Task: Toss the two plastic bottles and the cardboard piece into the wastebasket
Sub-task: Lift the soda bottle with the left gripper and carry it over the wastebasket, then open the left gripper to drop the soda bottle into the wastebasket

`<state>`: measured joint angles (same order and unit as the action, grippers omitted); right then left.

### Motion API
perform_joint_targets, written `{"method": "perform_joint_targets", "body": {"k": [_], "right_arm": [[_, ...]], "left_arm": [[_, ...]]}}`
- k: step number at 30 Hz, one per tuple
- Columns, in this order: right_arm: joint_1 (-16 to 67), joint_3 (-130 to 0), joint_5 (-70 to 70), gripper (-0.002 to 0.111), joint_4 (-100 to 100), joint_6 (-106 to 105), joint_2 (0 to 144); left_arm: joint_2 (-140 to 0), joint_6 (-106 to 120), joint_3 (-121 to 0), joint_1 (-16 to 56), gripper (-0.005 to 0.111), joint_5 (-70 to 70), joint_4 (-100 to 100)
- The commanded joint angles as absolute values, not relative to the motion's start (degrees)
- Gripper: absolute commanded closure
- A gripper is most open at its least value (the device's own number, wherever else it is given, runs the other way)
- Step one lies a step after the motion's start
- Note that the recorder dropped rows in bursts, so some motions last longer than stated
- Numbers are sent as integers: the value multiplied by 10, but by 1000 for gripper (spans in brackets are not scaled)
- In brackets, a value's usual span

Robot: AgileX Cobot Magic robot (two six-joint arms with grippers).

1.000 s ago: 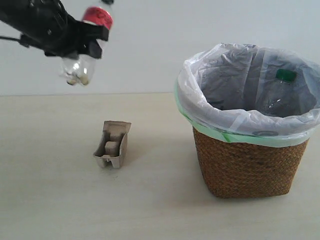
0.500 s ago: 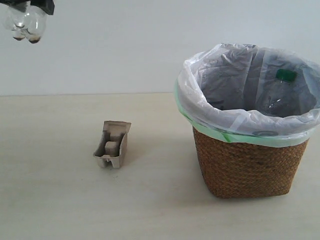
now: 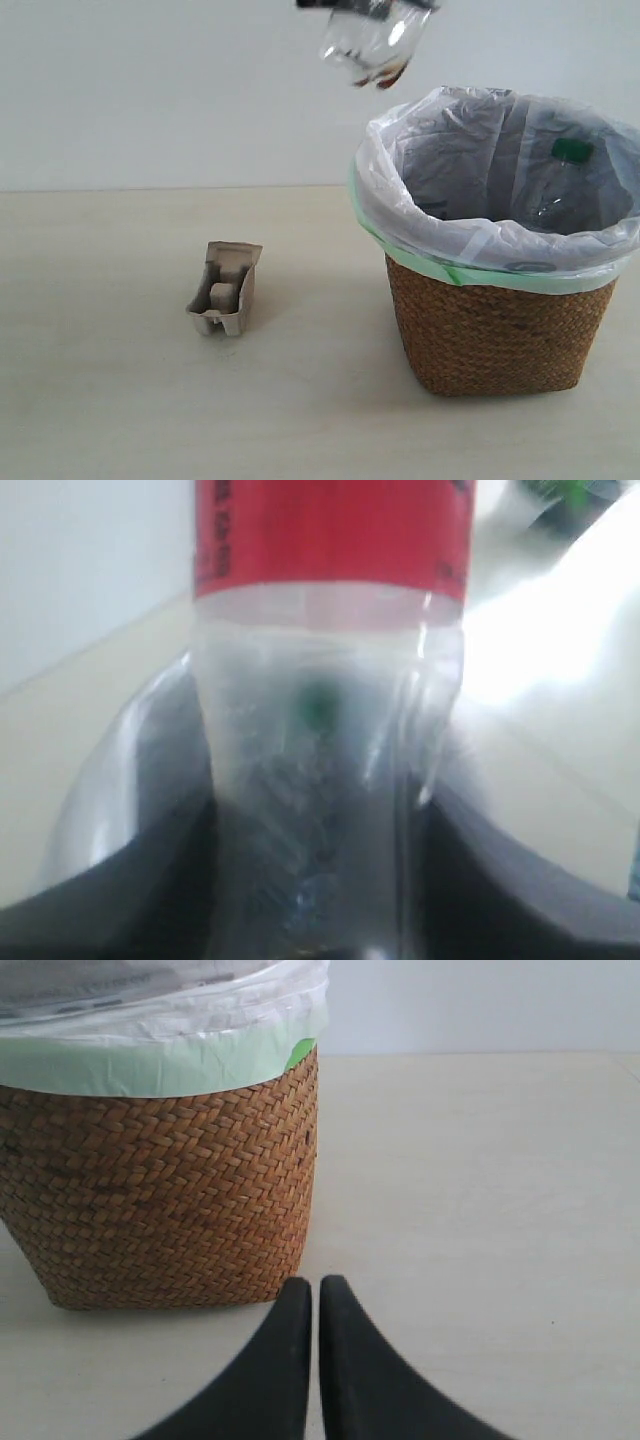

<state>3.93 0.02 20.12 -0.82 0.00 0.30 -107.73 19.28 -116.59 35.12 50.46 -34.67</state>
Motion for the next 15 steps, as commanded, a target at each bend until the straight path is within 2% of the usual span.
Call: {"method": "perform_joint_targets", "body": {"k": [1,2,3,6,15], "right_arm": [[36,0,198,108,-7,0,0],[36,0,196,108,-7,0,0],[36,0,196,108,-7,0,0],[36,0,196,108,-7,0,0],[36,0,196,108,-7,0,0]], "left_arm": [[-1074,236,-1186,377,44,453,-390],[-1074,220,-1183,380,25,434,-387],[-1074,187,-1180,381,0,408,-380],[-1074,162,-1175,382,1,355,-359],[-1074,150,-1175,382,1,405,-359]]}}
